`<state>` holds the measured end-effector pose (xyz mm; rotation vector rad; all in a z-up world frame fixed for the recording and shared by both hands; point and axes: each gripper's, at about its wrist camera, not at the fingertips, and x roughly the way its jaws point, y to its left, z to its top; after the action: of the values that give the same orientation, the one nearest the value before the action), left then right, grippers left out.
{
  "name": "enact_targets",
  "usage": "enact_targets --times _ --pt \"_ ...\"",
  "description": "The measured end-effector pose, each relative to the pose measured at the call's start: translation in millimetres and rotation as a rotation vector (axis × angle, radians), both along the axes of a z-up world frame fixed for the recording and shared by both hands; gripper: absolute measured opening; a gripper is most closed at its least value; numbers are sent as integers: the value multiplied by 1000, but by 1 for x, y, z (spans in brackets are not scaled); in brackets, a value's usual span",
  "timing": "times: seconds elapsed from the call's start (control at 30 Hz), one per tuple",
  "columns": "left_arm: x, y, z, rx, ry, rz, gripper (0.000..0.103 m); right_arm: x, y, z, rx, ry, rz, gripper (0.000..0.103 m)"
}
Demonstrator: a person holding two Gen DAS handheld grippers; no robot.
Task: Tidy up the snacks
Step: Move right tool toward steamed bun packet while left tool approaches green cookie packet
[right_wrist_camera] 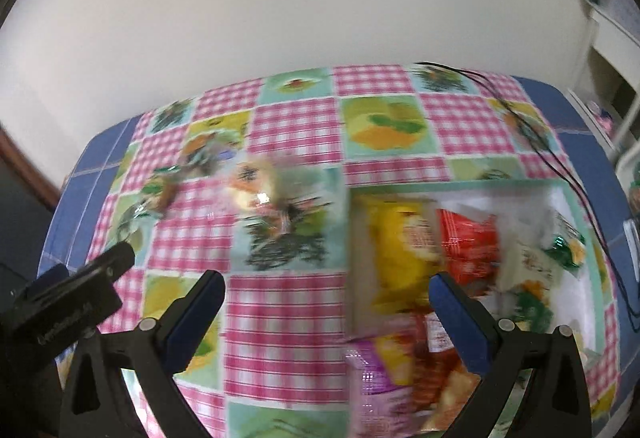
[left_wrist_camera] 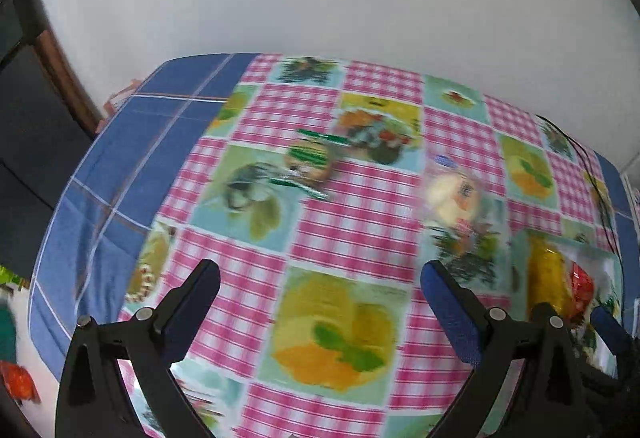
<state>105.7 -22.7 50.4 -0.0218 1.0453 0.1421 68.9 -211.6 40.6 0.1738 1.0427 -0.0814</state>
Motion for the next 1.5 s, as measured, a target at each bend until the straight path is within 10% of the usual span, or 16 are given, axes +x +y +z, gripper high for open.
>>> enact_targets --times 0.7,1.5 --pt "38 81 -17 -164 25 110 100 38 60 -16 46 5 73 103" --pt "144 63 -62 27 80 -53 100 130 32 -59 123 -4 -20 103"
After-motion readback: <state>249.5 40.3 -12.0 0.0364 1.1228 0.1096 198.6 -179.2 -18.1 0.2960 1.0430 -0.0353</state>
